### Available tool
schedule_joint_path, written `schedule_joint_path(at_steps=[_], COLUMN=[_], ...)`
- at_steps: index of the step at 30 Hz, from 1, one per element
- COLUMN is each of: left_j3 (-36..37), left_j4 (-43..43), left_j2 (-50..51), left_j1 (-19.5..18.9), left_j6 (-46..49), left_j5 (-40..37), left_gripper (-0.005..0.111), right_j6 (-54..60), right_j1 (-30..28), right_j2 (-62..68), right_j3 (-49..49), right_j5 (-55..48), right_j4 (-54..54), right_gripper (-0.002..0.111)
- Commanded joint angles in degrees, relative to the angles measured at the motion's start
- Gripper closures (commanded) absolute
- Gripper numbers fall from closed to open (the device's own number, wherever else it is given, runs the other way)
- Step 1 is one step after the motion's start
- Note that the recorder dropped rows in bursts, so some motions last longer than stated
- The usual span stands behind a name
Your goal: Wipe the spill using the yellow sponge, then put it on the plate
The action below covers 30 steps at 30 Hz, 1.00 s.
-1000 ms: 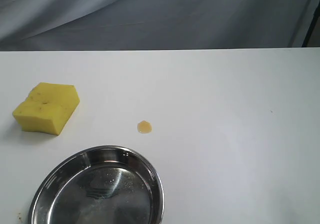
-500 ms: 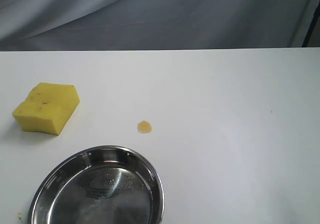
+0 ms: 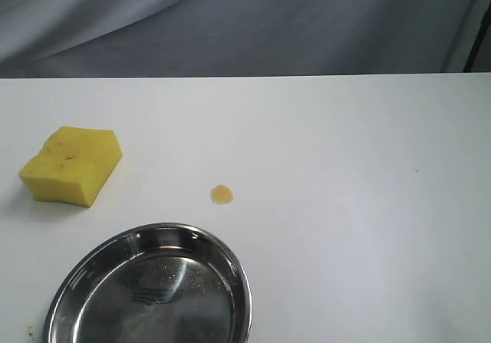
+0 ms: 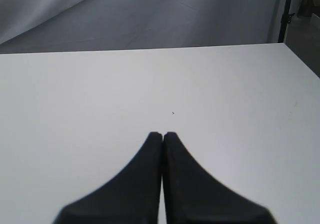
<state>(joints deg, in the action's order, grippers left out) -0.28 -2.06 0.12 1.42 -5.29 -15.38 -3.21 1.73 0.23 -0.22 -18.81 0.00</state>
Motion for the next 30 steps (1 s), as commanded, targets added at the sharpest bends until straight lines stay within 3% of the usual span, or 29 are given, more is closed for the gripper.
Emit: schedule_joint_path(at_steps=[1,4,10,16,18,21,23,26,30], left_j3=[0.28,0.28,0.28,0.28,0.28,-4.65,-9.92,-25.55,-42.26], left_j4=[-0.32,1.40,6.07,4.45,-0.54,-7.48,-7.56,3.33,10.17], left_j2=[-0.12,-0.12,-0.12,-0.12,-0.12,-0.12,-0.03,9.09,25.61], left_j1=[-0.20,-0.20,-0.20,-0.20,-0.20,-0.20,-0.20,-0.20,-0.20], left_j6=[-0.14,-0.14,-0.46,-6.91,-10.13,-8.86,-6.61,-1.80,-1.21], left_j5=[0.56,1.95,12.62,24.57,28.70,20.39,12.22,-5.03,-29.58], left_gripper=[0.107,0.107,0.107,0.107,0.107,0.107,0.107,0.107,0.107], right_j6=[-0.12,-0.12,-0.12,0.01,0.01,0.01,0.01,-0.12,-0.12], right_j1=[-0.49,-0.49,-0.49,-0.49,-0.49,-0.49,-0.49,-0.49,-0.49], right_j2=[-0.23,-0.23,-0.23,-0.23,-0.23,-0.23,-0.23,-0.23,-0.23], right_j3=[0.22,0.22,0.22,0.22,0.22,0.22,0.22,0.22,0.22], right_j5=[0.10,0.10,0.10,0.10,0.10,0.10,0.10,0.10,0.10], right_j4=[0.00,0.00,0.00,0.00,0.00,0.00,0.00,0.00,0.00], right_gripper=[0.108,0.108,0.108,0.108,0.108,0.108,0.108,0.108,0.108])
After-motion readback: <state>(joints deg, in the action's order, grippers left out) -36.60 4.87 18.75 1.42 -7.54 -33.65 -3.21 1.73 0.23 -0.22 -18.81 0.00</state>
